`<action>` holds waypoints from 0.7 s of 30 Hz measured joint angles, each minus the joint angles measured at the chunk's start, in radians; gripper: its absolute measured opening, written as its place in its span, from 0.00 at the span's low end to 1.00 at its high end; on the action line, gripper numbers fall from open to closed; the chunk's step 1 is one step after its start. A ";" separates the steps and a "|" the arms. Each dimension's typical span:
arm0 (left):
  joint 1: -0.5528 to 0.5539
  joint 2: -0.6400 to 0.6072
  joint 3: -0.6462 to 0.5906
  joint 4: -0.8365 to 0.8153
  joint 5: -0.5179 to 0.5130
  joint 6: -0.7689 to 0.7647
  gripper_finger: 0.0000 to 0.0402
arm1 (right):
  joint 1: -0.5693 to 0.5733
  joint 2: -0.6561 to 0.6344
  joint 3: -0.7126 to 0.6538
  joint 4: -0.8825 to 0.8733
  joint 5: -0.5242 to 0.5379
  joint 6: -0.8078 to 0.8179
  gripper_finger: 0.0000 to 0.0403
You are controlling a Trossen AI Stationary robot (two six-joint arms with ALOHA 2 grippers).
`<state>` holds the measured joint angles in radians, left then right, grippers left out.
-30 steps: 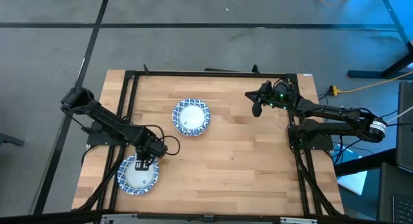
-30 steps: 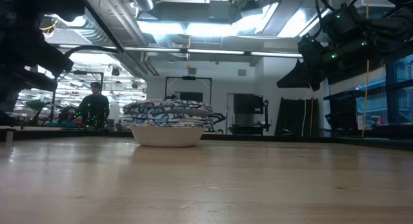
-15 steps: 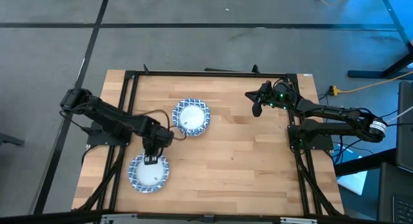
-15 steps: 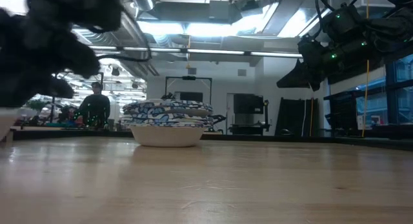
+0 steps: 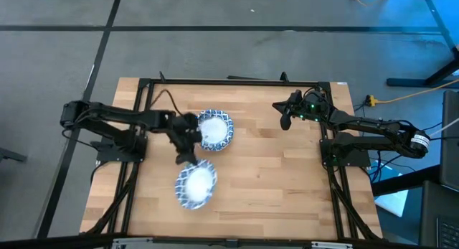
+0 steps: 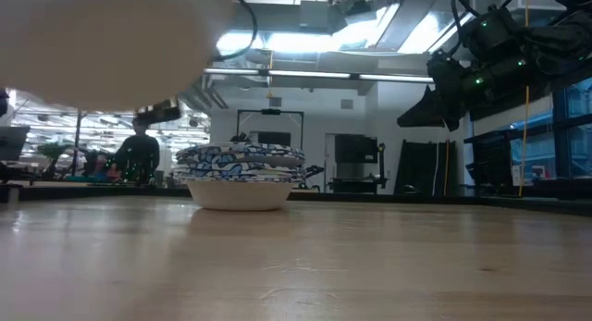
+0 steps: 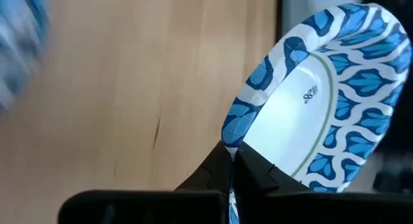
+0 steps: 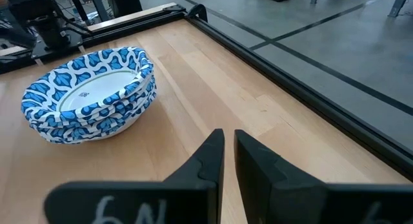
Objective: Nest bowls inside each other
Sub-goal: Stack the blue patterned bowl on the stacked blue patterned bowls
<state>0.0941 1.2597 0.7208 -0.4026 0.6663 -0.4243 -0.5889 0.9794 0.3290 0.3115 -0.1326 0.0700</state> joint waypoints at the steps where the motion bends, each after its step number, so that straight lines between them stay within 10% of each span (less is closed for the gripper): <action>1: 0.022 -0.004 0.000 0.041 0.007 -0.028 0.00 | 0.000 0.000 0.000 0.000 0.000 0.000 0.09; 13: 0.238 -0.049 0.023 0.112 -0.123 -0.253 0.00 | 0.000 0.000 0.000 0.000 0.000 0.001 0.09; 21: 0.358 -0.049 0.207 -0.162 -0.186 -0.149 0.00 | 0.000 0.000 0.000 0.006 0.000 0.000 0.09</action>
<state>0.4519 1.2106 0.9281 -0.5646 0.4800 -0.5729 -0.5888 0.9794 0.3290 0.3176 -0.1326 0.0704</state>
